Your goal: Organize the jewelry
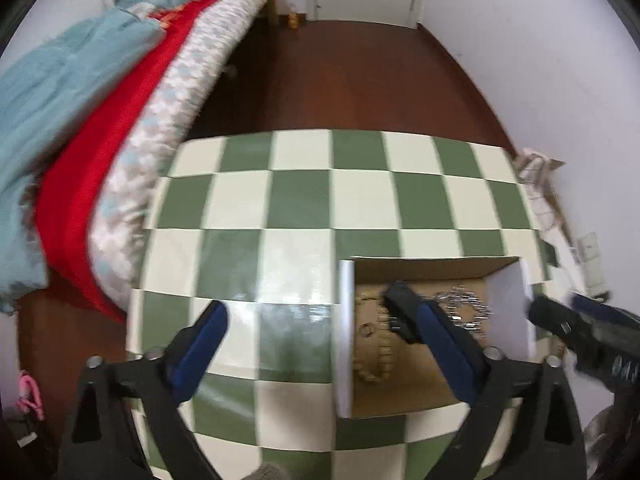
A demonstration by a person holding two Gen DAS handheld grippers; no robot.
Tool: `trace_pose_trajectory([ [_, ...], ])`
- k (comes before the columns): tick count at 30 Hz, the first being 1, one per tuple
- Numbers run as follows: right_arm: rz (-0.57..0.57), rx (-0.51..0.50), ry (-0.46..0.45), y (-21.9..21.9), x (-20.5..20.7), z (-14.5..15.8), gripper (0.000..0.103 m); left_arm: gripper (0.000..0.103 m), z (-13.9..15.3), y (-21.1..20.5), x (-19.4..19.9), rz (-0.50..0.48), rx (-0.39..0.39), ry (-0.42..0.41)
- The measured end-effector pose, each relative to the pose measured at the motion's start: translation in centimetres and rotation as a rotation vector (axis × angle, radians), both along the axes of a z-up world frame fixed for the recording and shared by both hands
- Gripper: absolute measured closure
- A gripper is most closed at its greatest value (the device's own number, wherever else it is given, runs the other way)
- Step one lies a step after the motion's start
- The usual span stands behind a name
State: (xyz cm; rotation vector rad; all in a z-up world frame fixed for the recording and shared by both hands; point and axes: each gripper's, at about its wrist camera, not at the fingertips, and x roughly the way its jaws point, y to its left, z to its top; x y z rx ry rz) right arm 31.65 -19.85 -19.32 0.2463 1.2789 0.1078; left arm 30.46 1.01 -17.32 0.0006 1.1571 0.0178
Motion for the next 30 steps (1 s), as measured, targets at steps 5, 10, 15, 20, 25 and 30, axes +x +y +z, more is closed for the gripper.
trace_pose_trajectory([
  [5, 0.022, -0.189, -0.004, 0.4, -2.5, -0.6, 0.001, 0.000, 0.1, 0.6, -1.6, 0.024, 0.037, -0.022],
  [10, 0.015, -0.253, -0.040, 1.0, -4.7, 0.3, 0.000, 0.000, 1.2, 0.4, -3.7, 0.033, 0.045, -0.046],
  [15, -0.002, -0.263, -0.096, 1.2, -7.3, 3.1, 0.000, 0.000, 3.6, 0.1, -5.9, 0.040, 0.022, -0.096],
  [20, -0.028, -0.286, -0.169, 1.0, -10.6, 6.8, 0.000, 0.000, 6.9, -0.2, -8.8, 0.032, 0.007, -0.160],
  [25, -0.058, -0.296, -0.250, 0.7, -14.6, 11.0, 0.000, 0.000, 10.3, -0.3, -12.0, 0.013, -0.004, -0.222],
  [30, -0.082, -0.292, -0.304, 0.3, -18.5, 14.9, 0.000, 0.000, 13.7, -0.1, -15.2, -0.013, -0.029, -0.263],
])
